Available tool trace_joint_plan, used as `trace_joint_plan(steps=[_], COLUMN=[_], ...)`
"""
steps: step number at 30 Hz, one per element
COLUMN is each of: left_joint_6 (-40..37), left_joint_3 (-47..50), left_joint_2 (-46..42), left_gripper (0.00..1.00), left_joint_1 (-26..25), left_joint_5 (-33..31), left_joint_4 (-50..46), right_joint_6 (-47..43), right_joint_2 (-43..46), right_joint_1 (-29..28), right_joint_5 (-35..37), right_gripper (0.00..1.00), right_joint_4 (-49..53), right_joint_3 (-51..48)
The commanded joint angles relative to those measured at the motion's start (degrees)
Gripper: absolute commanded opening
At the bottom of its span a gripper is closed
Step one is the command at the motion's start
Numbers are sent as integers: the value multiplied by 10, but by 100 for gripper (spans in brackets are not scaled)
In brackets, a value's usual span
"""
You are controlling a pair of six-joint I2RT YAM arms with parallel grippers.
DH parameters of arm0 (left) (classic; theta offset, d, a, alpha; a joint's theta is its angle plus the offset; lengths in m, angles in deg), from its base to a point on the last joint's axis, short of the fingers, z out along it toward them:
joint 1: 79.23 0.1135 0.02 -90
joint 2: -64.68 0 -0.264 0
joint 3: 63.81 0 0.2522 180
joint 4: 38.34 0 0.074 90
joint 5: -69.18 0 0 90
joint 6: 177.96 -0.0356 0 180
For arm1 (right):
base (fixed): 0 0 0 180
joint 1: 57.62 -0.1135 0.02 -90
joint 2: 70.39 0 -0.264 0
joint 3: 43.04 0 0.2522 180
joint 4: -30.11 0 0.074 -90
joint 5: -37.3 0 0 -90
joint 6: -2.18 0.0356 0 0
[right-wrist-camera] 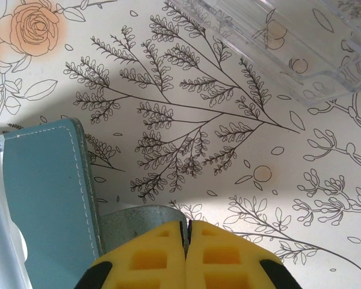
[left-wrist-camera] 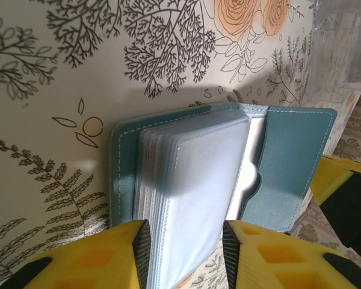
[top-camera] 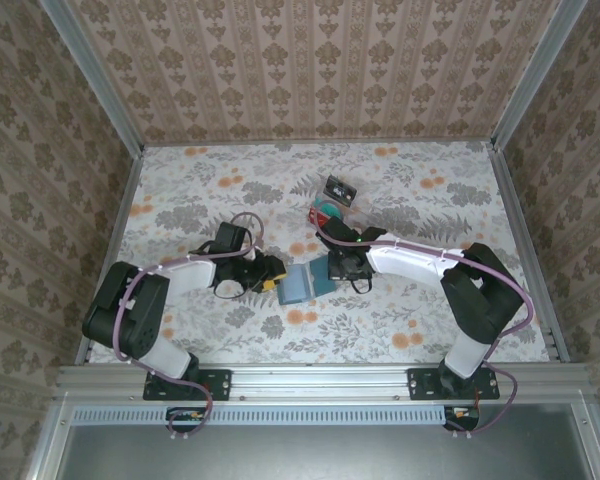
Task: Take the credit cards out of the card holder
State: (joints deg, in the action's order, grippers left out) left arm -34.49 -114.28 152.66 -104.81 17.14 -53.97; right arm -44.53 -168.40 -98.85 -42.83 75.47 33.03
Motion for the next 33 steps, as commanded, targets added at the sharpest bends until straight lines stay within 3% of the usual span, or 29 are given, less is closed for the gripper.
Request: trace_joint_plan(steps=[1,12,16,24,33], left_joint_6=[-14,2,-3,-17,-24], left_joint_3=[-8,-2,-4,-13,-52], left_joint_2=[-11,24,30,35,61], left_gripper=[37,37,36,45,42], left_joint_1=[-2,-19,-19,-21,-53], left_joint_5=[4,25,19,-7,-22], left_joint_4=[-6,43,34,-3,-22], right_joint_6=[4,6,6,6,3], right_joint_2=[-7,-8,-9,-11,-12], right_joint_1=[3,3,3,3,3], right_joint_5=[-11,-14,-19,-24,-47], right_gripper=[5,5,5,5,5], right_joint_4=[-4,-5,-5,-5,-32], right_joint_3=[-10,-13,-13,-14,-22])
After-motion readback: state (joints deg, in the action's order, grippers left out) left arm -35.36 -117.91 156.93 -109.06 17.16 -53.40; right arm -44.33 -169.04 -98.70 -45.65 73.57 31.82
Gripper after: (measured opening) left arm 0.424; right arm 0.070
